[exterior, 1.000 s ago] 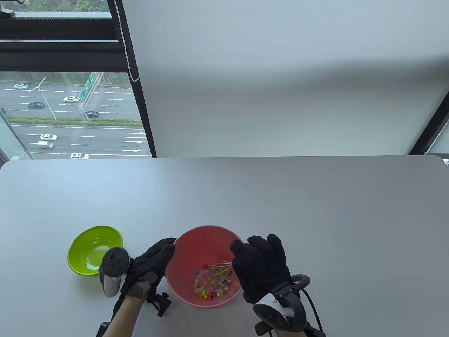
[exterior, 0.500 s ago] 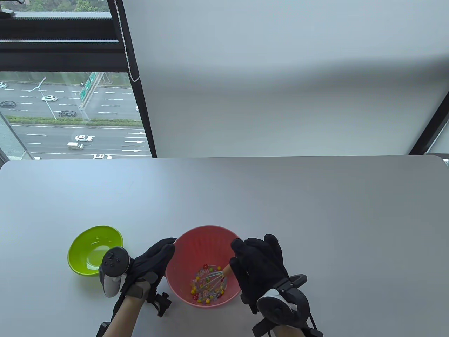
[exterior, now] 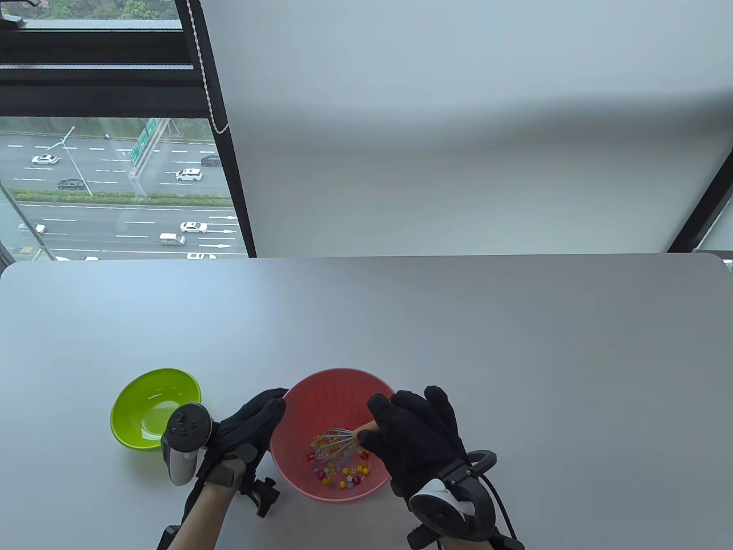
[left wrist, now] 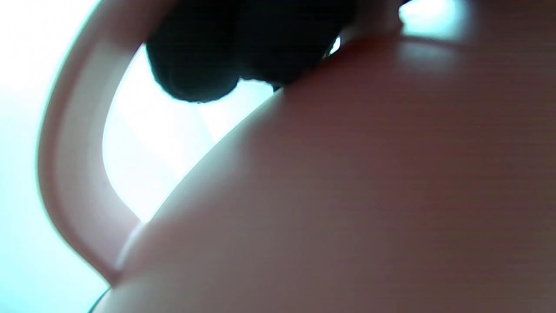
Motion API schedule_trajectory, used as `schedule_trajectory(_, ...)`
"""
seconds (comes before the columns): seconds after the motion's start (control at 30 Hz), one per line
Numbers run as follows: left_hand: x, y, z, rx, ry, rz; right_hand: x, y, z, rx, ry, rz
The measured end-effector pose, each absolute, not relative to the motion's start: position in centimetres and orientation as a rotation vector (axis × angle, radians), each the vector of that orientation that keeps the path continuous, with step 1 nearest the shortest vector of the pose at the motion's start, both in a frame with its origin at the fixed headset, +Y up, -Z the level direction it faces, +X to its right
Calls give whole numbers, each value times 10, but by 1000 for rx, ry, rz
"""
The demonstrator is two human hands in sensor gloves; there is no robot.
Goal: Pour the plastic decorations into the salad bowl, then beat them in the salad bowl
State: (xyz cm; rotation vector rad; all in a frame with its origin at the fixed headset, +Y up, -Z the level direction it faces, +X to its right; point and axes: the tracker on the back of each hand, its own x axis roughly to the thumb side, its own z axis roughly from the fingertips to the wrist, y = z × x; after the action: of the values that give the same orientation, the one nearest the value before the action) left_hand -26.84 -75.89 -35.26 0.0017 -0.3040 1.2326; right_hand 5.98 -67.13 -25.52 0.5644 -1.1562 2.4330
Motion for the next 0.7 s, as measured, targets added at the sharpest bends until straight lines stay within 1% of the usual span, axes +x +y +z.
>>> schedule_trajectory(0.2,-268,-759,-353,2,-303,1234,52,-674,-258,605,-1042,2459)
schedule_trajectory(0.47,-268,-759,-353,1,-305,1232,49,-675,-255,637,-1121,2500)
schedule_trajectory(0.7,-268,-759,-353,2,-305,1232,54,-673,-256,629,-1111,2484)
